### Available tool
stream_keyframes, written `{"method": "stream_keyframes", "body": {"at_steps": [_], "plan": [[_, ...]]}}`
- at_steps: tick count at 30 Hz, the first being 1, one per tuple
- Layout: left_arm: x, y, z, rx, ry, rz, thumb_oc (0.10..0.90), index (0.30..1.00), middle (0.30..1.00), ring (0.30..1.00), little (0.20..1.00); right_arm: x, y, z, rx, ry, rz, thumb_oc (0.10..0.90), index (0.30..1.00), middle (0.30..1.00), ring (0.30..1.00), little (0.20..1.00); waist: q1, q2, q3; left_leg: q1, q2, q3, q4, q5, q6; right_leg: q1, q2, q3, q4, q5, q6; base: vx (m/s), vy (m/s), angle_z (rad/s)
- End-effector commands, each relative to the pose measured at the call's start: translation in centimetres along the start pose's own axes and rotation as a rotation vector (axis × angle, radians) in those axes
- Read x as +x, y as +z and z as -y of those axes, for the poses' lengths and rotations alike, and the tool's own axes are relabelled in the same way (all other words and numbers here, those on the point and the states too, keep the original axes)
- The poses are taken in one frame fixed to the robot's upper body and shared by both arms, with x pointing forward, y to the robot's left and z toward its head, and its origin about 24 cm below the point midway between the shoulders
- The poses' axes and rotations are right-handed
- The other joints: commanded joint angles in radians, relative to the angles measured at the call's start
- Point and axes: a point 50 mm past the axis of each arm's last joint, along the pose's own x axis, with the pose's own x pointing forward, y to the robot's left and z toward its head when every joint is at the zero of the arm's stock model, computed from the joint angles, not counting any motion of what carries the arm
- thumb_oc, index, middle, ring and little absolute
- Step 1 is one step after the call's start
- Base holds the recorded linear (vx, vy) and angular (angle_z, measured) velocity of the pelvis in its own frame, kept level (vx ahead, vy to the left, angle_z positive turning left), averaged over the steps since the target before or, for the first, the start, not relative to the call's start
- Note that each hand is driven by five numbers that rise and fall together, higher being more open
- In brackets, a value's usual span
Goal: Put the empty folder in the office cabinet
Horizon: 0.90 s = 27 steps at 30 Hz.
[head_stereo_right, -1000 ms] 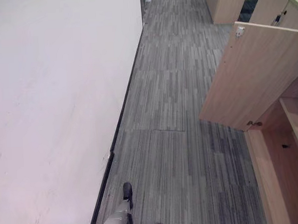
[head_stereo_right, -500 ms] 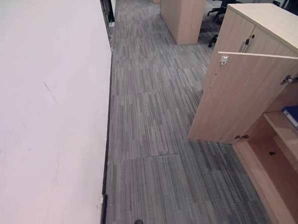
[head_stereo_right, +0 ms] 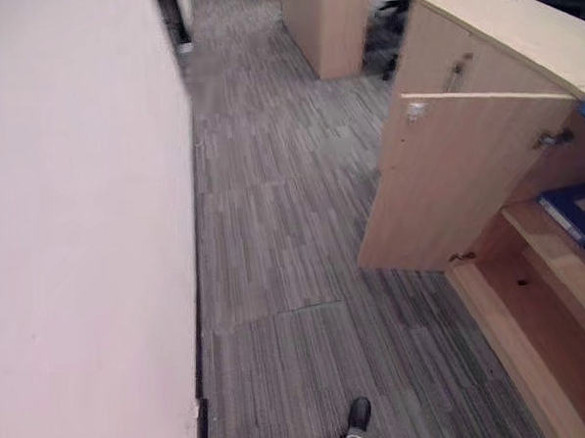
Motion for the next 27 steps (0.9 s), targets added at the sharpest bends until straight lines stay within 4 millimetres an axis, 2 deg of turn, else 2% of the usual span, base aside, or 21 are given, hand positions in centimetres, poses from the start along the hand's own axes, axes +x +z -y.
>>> {"method": "stream_keyframes", "body": {"at_steps": [1, 2, 4, 7, 8, 9, 10, 11, 13, 14, 15, 18, 20, 21, 22, 23, 25, 26, 27], "plan": [[0.1, -0.4, -2.4, -0.021, 0.091, -0.053, 0.800, 0.900, 0.900, 0.900, 0.900, -0.2, -1.6, 1.8, -0.063, -0.077, -0.075, 0.800, 0.900, 0.900, 0.900, 0.900, 0.019, 0.001, -0.001, 0.063, 0.072, 0.000, 0.064, -0.129, -0.102, 0.060, -0.014, -0.133, 0.026, 0.084, 0.042, 0.27, -0.221, -0.80], [0.0, -0.7, -2.3, -0.032, 0.091, -0.063, 0.800, 0.900, 0.900, 0.900, 0.900, -0.3, -2.3, 1.8, -0.075, -0.077, -0.094, 0.800, 0.900, 0.900, 0.900, 0.900, 0.022, -0.009, -0.009, 0.078, 0.071, 0.018, 0.060, -0.137, -0.102, 0.077, -0.025, -0.176, 0.037, 0.093, 0.041, 0.30, -0.244, -0.52], [0.0, -0.8, -2.2, -0.045, 0.088, -0.072, 0.800, 0.900, 0.900, 0.900, 0.900, -0.3, -2.8, 1.9, -0.074, -0.085, -0.107, 0.800, 0.900, 0.900, 0.900, 0.900, 0.023, -0.013, -0.018, 0.101, 0.091, 0.040, 0.056, -0.144, -0.111, 0.070, -0.039, -0.203, 0.089, 0.080, 0.034, 0.34, -0.288, -0.55], [0.0, -0.9, -2.1, -0.053, 0.080, -0.077, 0.800, 0.900, 0.900, 0.900, 0.900, -0.3, -2.4, 2.2, -0.042, -0.092, -0.098, 0.800, 0.900, 0.900, 0.900, 0.900, -0.006, 0.010, -0.020, 0.154, 0.148, 0.061, 0.051, -0.162, -0.125, -0.017, -0.067, -0.186, 0.292, 0.019, 0.021, 0.34, -0.265, -0.24], [0.0, -0.9, -2.1, -0.053, 0.079, -0.077, 0.800, 0.900, 0.900, 0.900, 0.900, -0.3, -2.3, 2.3, -0.042, -0.093, -0.097, 0.800, 0.900, 0.900, 0.900, 0.900, -0.005, 0.012, -0.021, 0.154, 0.149, 0.062, 0.051, -0.164, -0.126, -0.022, -0.071, -0.183, 0.306, 0.010, 0.021, 0.36, -0.326, -0.01], [0.0, -0.7, -1.8, -0.043, 0.070, -0.069, 0.800, 0.900, 0.900, 0.900, 0.900, -0.3, -1.9, 2.2, -0.015, -0.093, -0.081, 0.800, 0.900, 0.900, 0.900, 0.900, -0.021, 0.019, -0.024, 0.156, 0.187, 0.067, 0.069, -0.162, -0.135, -0.023, -0.059, -0.170, 0.359, -0.043, -0.006, 0.32, -0.321, 0.05], [0.1, -0.4, -1.6, -0.037, 0.064, -0.061, 0.800, 0.900, 0.900, 0.900, 0.900, -0.3, -1.6, 2.2, -0.002, -0.095, -0.069, 0.800, 0.900, 0.900, 0.900, 0.900, -0.028, 0.022, -0.028, 0.152, 0.214, 0.067, 0.098, -0.143, -0.145, -0.020, -0.042, -0.164, 0.363, -0.070, -0.021, 0.43, -0.503, 0.06], [0.1, 0.2, -1.3, -0.031, 0.055, -0.041, 0.800, 0.900, 0.900, 0.900, 0.900, -0.2, -1.3, 2.2, 0.012, -0.102, -0.055, 0.800, 0.900, 0.900, 0.900, 0.900, -0.035, 0.027, -0.034, 0.139, 0.256, 0.066, 0.155, -0.088, -0.171, -0.012, 0.000, -0.154, 0.347, -0.097, -0.041, 0.33, -0.443, 0.00], [0.2, 1.7, -0.8, -0.037, 0.042, 0.014, 0.800, 0.900, 0.900, 0.900, 0.900, -0.2, -0.8, 2.3, 0.023, -0.113, -0.030, 0.800, 0.900, 0.900, 0.900, 0.900, -0.039, 0.027, -0.037, 0.104, 0.307, 0.056, 0.277, 0.022, -0.190, 0.019, 0.070, -0.130, 0.300, -0.135, -0.078, 0.30, -0.408, -0.31], [0.2, 2.3, -0.6, -0.042, 0.035, 0.039, 0.800, 0.900, 0.900, 0.900, 0.900, -0.2, -0.5, 2.4, 0.024, -0.117, -0.017, 0.800, 0.900, 0.900, 0.900, 0.900, -0.038, 0.027, -0.037, 0.082, 0.323, 0.032, 0.358, 0.084, -0.196, 0.037, 0.115, -0.108, 0.271, -0.154, -0.103, 0.28, -0.401, -0.57], [0.2, 2.9, -0.4, -0.050, 0.033, 0.059, 0.800, 0.900, 0.900, 0.900, 0.900, -0.2, -0.3, 2.5, 0.029, -0.125, -0.009, 0.800, 0.900, 0.900, 0.900, 0.900, -0.033, 0.025, -0.038, 0.053, 0.334, 0.002, 0.425, 0.123, -0.200, 0.058, 0.163, -0.082, 0.237, -0.176, -0.131, 0.29, -0.367, -0.65], [0.2, 4.4, 0.1, -0.081, 0.015, 0.109, 0.800, 0.900, 0.900, 0.900, 0.900, -0.2, -0.1, 2.7, 0.024, -0.139, -0.005, 0.800, 0.900, 0.900, 0.900, 0.900, -0.022, 0.010, -0.041, 0.002, 0.318, -0.065, 0.545, 0.183, -0.191, 0.104, 0.244, 0.002, 0.185, -0.220, -0.185, 0.26, -0.249, -1.20], [0.1, 4.8, 0.4, -0.069, 0.002, 0.125, 0.800, 0.900, 0.900, 0.900, 0.900, -0.3, -0.2, 2.8, 0.022, -0.145, -0.012, 0.800, 0.900, 0.900, 0.900, 0.900, -0.009, -0.009, -0.038, -0.063, 0.280, -0.103, 0.590, 0.125, -0.159, 0.142, 0.269, 0.061, 0.152, -0.230, -0.194, 0.32, -0.121, -1.46], [0.0, 9.2, -1.1, -0.025, 0.048, 0.197, 0.800, 0.900, 0.900, 0.900, 0.900, -0.3, -0.3, 2.7, -0.044, -0.131, -0.025, 0.800, 0.900, 0.900, 0.900, 0.900, -0.037, -0.015, -0.065, -0.078, 0.274, -0.082, 0.574, 0.087, -0.149, 0.167, 0.290, 0.115, 0.129, -0.231, -0.187, 0.37, -0.027, -0.80], [-0.1, 8.9, -0.5, -0.032, 0.037, 0.208, 0.800, 0.900, 0.900, 0.900, 0.900, -0.2, -0.2, 2.6, -0.038, -0.138, -0.025, 0.800, 0.900, 0.900, 0.900, 0.900, -0.024, -0.027, -0.061, -0.117, 0.262, -0.090, 0.580, 0.056, -0.130, 0.188, 0.289, 0.139, 0.124, -0.233, -0.188, 0.43, -0.031, -0.44], [0.0, 8.0, -0.3, 0.009, 0.026, 0.217, 0.800, 0.900, 0.900, 0.900, 0.900, -0.3, -0.7, 2.5, -0.055, -0.149, -0.035, 0.800, 0.900, 0.900, 0.900, 0.900, 0.006, -0.063, -0.040, -0.233, 0.236, -0.132, 0.562, -0.030, -0.098, 0.235, 0.284, 0.193, 0.096, -0.225, -0.177, 0.23, -0.032, -0.53], [-0.1, 8.3, -0.2, 0.027, 0.024, 0.231, 0.800, 0.900, 0.900, 0.900, 0.900, -0.3, -1.1, 2.7, -0.055, -0.153, -0.043, 0.800, 0.900, 0.900, 0.900, 0.900, 0.015, -0.072, -0.031, -0.263, 0.220, -0.152, 0.524, -0.046, -0.094, 0.256, 0.287, 0.212, 0.091, -0.227, -0.171, 0.14, -0.025, -1.66], [-0.2, 8.9, 0.0, 0.044, 0.022, 0.256, 0.800, 0.900, 0.900, 0.900, 0.900, -0.3, -1.4, 2.6, -0.062, -0.154, -0.049, 0.800, 0.900, 0.900, 0.900, 0.900, 0.025, -0.086, -0.019, -0.315, 0.193, -0.180, 0.453, -0.012, -0.088, 0.261, 0.283, 0.226, 0.095, -0.219, -0.172, 0.13, 0.005, -1.42], [-0.4, 9.8, 0.3, 0.066, 0.016, 0.291, 0.800, 0.900, 0.900, 0.900, 0.900, -0.3, -1.6, 2.5, -0.076, -0.153, -0.051, 0.800, 0.900, 0.900, 0.900, 0.900, 0.035, -0.081, -0.010, -0.350, 0.171, -0.233, 0.380, 0.028, -0.100, 0.277, 0.295, 0.246, 0.101, -0.225, -0.171, 0.15, 0.045, -0.44]]}}
